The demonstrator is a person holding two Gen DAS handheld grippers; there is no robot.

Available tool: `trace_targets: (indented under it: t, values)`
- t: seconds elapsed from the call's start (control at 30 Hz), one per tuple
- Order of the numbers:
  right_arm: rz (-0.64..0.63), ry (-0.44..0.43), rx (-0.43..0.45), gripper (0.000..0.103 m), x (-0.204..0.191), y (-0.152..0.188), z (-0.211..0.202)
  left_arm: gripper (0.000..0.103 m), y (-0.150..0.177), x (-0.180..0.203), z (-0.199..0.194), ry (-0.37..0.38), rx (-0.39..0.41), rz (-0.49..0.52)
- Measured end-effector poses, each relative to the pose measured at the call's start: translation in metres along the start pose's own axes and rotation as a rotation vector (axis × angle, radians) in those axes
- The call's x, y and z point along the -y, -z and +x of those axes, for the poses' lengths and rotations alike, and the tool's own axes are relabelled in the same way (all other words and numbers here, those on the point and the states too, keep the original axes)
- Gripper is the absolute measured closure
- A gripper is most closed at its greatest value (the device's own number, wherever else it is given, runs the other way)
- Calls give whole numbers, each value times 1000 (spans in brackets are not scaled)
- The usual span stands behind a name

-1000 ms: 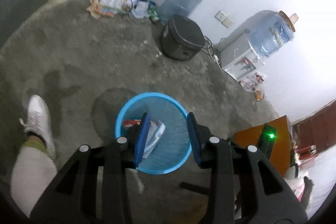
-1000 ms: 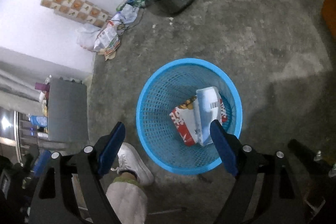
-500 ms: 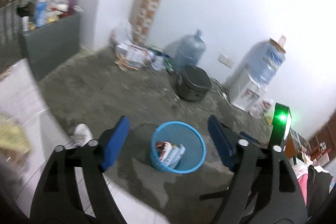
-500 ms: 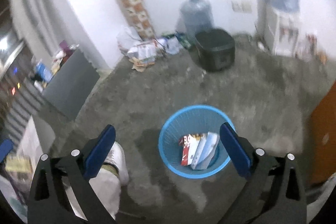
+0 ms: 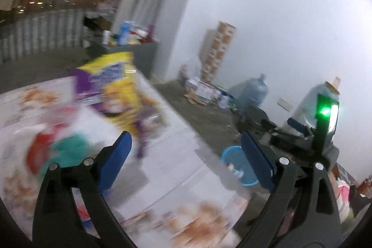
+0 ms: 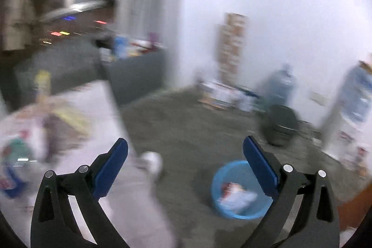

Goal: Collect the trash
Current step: 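Move both tools back over the table toward the remaining trash, then grasp the Pepsi bottle with the right tool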

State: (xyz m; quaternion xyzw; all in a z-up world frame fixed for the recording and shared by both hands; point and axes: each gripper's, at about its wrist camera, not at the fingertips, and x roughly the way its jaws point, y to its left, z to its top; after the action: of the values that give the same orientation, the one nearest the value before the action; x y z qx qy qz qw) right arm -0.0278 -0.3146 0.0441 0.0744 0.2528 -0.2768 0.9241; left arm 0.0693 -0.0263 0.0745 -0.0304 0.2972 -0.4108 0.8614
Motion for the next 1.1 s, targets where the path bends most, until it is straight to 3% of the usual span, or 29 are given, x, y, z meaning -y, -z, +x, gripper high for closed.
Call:
trace_targets:
  t: [0.03, 0.13, 0.27, 0.4, 0.6, 0.7, 0.93, 1.1]
  values:
    - [7, -114, 6, 6, -13, 0, -7, 13, 5, -14, -12, -25, 2, -17]
    - [27, -283, -35, 6, -44, -1, -13, 13, 28, -65, -51, -100, 0, -112]
    - [96, -586, -255, 6, -99, 12, 1, 13, 61, -119, -81, -225, -1, -206]
    - [157, -764, -488, 7, -148, 35, 21, 37, 84, -163, -95, -302, -21, -315]
    - [226, -840, -711, 8, -193, 61, 44, 62, 101, -195, -81, -330, -96, -416]
    - [247, -836, -764, 8, -206, 71, 48, 67, 110, -200, -65, -289, -138, -440]
    - [274, -818, -820, 8, -220, 92, 52, 71, 123, -193, -51, -223, -173, -455]
    - [281, -804, -847, 16, -234, 97, 54, 72, 125, -184, -46, -168, -182, -454]
